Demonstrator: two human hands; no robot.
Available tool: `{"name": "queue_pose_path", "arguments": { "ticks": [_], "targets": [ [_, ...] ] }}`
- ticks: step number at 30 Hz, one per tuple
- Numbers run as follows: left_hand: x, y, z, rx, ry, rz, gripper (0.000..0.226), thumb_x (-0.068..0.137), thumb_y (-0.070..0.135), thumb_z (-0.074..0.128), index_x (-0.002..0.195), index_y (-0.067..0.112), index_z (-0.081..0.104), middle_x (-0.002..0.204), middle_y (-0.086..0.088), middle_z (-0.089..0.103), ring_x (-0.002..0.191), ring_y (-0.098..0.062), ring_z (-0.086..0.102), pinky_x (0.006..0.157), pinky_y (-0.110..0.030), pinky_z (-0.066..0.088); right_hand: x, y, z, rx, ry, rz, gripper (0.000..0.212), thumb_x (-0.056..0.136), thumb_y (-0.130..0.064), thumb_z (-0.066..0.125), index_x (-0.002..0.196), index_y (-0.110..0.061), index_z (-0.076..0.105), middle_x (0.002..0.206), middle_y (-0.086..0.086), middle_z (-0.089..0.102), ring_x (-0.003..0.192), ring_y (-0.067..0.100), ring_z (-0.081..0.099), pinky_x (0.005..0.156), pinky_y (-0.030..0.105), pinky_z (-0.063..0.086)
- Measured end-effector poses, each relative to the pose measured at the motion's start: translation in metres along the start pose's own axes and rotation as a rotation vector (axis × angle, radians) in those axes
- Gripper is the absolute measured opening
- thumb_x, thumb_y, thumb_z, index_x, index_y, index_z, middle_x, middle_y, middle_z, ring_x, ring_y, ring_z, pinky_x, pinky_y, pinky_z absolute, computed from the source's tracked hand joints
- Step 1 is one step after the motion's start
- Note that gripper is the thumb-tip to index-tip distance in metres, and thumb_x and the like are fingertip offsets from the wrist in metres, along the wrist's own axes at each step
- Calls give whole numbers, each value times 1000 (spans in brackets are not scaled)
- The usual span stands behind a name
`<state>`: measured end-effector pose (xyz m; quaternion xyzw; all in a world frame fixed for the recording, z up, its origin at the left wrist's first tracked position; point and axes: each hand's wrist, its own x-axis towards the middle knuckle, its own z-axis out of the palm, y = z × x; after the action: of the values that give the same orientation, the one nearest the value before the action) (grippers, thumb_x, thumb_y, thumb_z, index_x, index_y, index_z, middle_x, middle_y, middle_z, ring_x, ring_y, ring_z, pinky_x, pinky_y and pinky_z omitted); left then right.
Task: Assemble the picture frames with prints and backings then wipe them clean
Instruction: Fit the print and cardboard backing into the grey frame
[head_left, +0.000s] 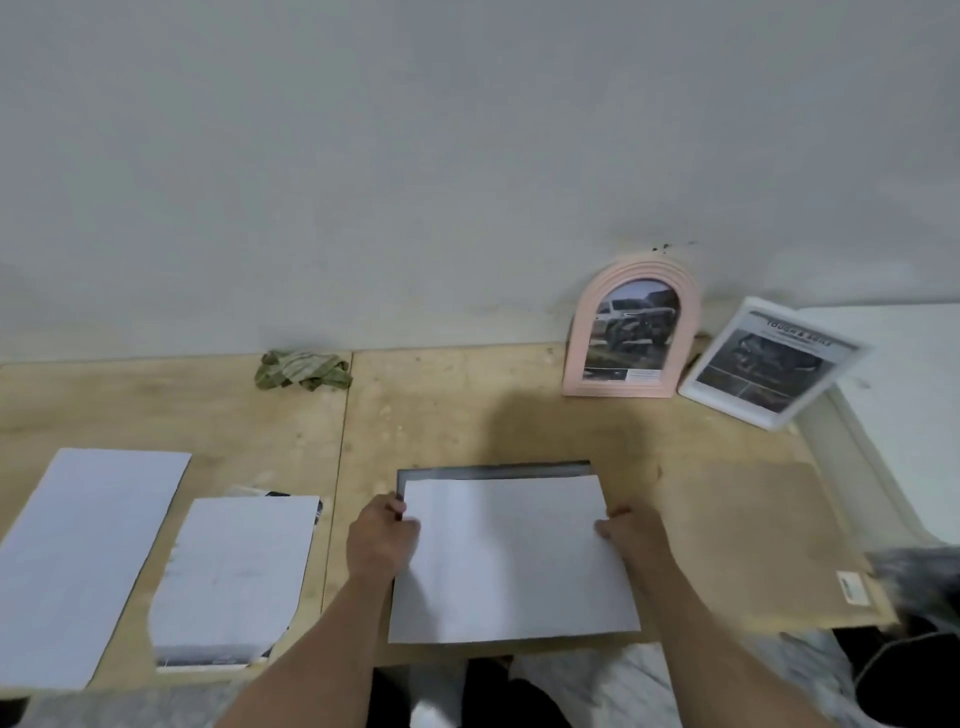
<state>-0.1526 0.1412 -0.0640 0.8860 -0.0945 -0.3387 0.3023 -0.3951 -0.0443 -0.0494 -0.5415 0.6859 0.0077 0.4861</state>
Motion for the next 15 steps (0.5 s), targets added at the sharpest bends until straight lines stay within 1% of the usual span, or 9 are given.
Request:
{"name": "queue_pose_path", "arguments": {
  "ticks": [2,4,5,8,9,11,12,15],
  "targets": [
    [0,-2,0,1,15,-36,16,78,13,61,87,25,66,89,7,69,82,-18,64,70,-23,41,0,0,3,16,-11,-9,16,77,-5,65,91,-11,57,81,6,57,74,22,55,65,33,42],
    [1,-3,-1,-20,28,-73,15,76,13,63,81,26,69,88,6,70,83,-20,65,74,-23,42,4,-3,5,17,-17,-12,17,79,-6,63,94,-12,58,84,3,56,78,20,55,68,31,41],
    [1,0,-1,-31,34,-80,14,75,14,64,78,26,69,87,6,71,85,-21,66,75,-23,43,5,-5,5,20,-16,-3,16,80,-6,62,94,-14,59,83,2,56,77,19,54,67,29,40],
    [5,8,-2,-41,48,-89,17,76,13,65,68,28,67,84,5,71,86,-23,65,76,-22,43,12,-13,5,-18,-3,1,17,82,-5,60,95,-15,61,77,-3,53,67,12,49,54,25,35],
    [7,11,-2,-35,50,-94,20,77,13,66,65,29,65,84,4,70,85,-24,65,76,-22,43,15,-15,6,-30,2,-4,18,81,-6,60,97,-15,63,79,-4,56,68,12,50,54,24,35],
    [11,16,-3,-12,53,-90,24,79,14,66,60,30,62,82,2,68,85,-25,63,76,-22,42,19,-17,7,-40,16,-11,24,81,-7,62,104,-14,65,90,-1,62,78,16,55,59,25,37],
    [12,18,-3,12,50,-86,25,79,15,65,59,29,62,82,2,68,85,-25,62,76,-22,41,21,-18,7,-53,21,-18,26,81,-7,62,106,-13,66,93,0,62,83,18,55,62,25,38],
    [16,18,-1,39,41,-88,18,80,17,64,66,27,64,89,0,70,89,-25,63,78,-22,41,25,-22,8,-115,16,-45,31,82,-6,63,112,-11,66,100,6,62,88,21,55,72,26,40]
  ]
}}
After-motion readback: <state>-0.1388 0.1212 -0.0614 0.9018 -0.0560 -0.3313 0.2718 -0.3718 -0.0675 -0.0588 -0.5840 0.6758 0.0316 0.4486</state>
